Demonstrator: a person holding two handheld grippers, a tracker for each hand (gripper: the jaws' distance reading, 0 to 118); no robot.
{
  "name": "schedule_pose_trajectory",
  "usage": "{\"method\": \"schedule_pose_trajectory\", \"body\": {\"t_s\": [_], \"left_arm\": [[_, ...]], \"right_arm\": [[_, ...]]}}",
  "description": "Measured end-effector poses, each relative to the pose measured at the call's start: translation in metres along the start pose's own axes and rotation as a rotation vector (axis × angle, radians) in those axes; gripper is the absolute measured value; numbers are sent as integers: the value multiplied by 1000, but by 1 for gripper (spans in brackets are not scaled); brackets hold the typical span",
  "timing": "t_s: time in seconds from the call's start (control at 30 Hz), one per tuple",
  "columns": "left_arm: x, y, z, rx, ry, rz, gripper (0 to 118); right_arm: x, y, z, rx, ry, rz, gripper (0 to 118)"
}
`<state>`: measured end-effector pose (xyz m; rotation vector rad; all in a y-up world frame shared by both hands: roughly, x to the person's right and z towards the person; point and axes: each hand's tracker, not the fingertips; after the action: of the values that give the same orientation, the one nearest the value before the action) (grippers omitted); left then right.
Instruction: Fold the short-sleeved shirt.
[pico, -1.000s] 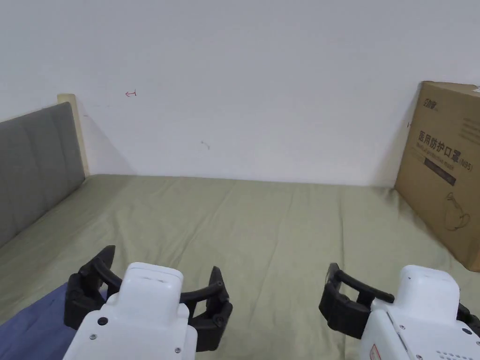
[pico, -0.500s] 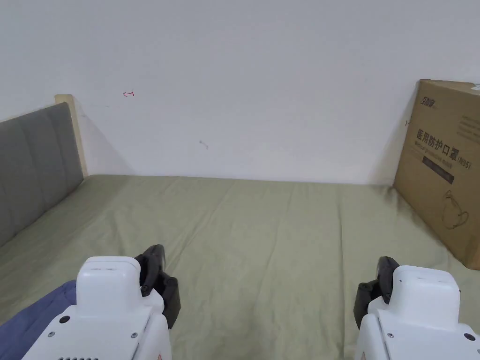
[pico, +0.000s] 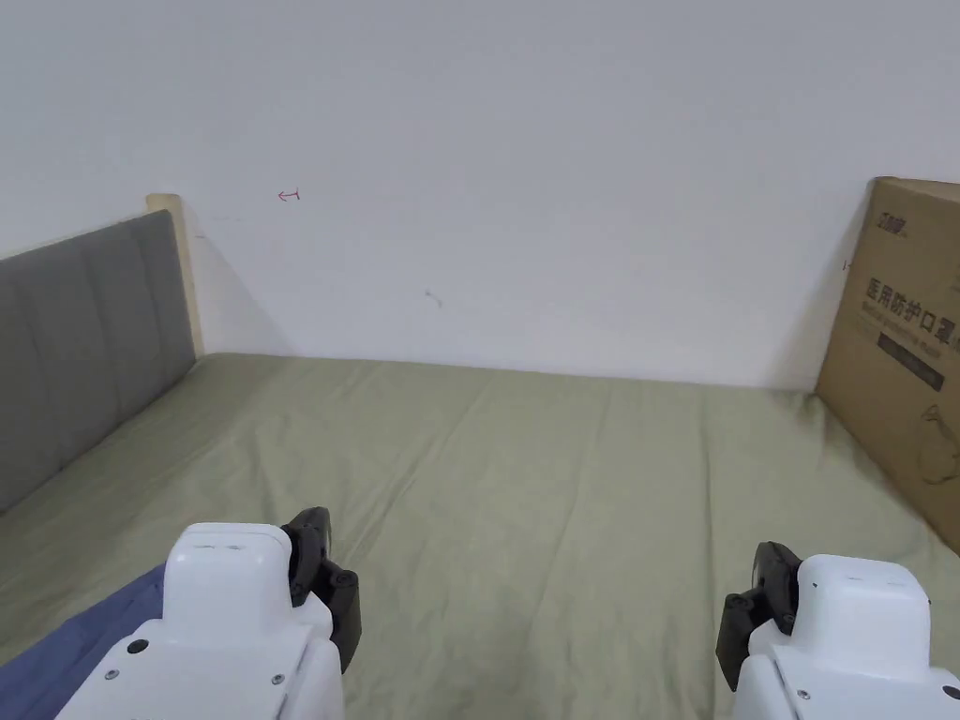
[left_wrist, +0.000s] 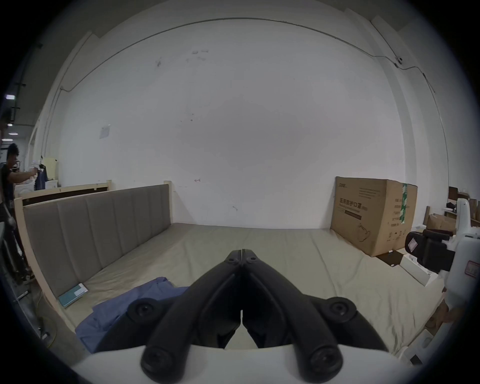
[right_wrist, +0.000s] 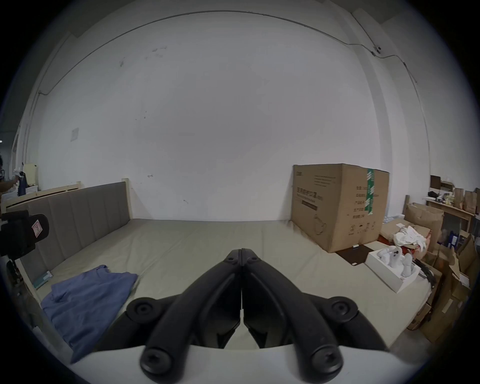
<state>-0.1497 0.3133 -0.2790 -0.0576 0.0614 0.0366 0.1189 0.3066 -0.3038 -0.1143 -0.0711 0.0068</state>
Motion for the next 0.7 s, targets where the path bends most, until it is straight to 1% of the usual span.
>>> {"method": "schedule_pose_trajectory", "body": {"t_s": [0.07,0.1,0.2,0.33,0.37,0.47,0.6,0.7], "left_arm": [[-14,5,6,6,28,14,0],[-20,6,10,14,64,9,0],[-42,12,25,21,154,-18,0],[-72,15,49,20,286,-30,0],[-80,15,54,9,314,-30,0],[-101,13,64,-9,378,-15,0],[-122,4,57,-87,398,6,0],[-132,-12,35,-158,394,23,0]], "right_arm": [[-11,3,-3,-9,59,-3,0],[-18,4,-5,-13,82,2,0],[-49,5,-8,-5,182,30,0],[-94,3,-10,-19,333,28,0],[-105,2,-10,-25,366,40,0],[-129,-2,-8,-49,443,55,0],[-143,-9,-8,-74,474,69,0],[-143,-15,-13,-103,468,79,0]]}}
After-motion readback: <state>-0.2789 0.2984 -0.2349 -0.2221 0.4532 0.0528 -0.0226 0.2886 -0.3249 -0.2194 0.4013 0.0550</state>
